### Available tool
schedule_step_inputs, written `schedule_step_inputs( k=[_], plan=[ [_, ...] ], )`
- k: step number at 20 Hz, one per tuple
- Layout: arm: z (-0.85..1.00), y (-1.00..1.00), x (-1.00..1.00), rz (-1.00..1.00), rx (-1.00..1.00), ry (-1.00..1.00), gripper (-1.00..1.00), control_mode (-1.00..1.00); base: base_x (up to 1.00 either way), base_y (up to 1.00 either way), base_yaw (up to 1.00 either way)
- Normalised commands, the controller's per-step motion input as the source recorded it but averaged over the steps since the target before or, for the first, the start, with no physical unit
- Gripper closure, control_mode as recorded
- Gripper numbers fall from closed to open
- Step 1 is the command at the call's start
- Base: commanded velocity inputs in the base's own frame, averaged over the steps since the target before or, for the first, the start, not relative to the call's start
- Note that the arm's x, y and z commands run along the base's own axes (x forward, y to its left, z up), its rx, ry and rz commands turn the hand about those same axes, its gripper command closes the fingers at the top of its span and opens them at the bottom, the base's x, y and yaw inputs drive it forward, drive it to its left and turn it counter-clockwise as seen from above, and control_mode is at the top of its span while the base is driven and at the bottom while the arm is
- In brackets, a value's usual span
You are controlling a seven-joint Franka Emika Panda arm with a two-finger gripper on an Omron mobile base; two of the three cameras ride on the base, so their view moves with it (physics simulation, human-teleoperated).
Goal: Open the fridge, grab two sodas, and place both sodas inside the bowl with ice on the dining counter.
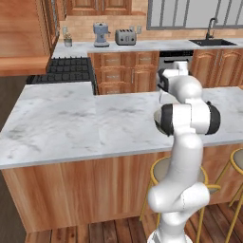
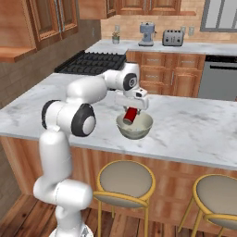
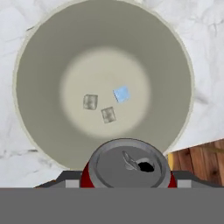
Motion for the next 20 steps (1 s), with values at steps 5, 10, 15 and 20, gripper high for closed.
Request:
schedule_step_inputs(
  k=[5, 10, 15, 20],
  plan=[
    [-0.28, -0.09, 0.15, 0.00, 0.01, 0.07, 1.00, -1.00, 0.00, 0.00, 0.00],
    [-0.28, -0.07, 0.11, 0.00, 0.01, 0.07, 1.00, -1.00, 0.00, 0.00, 0.00],
    [-0.28, 0.00, 0.14, 0.00, 0.00, 0.07, 1.00, -1.00, 0.00, 0.00, 0.00],
    [-0.25, 0.00, 0.13, 0.00, 0.01, 0.04, 1.00, -1.00, 0.00, 0.00, 0.00]
  ],
)
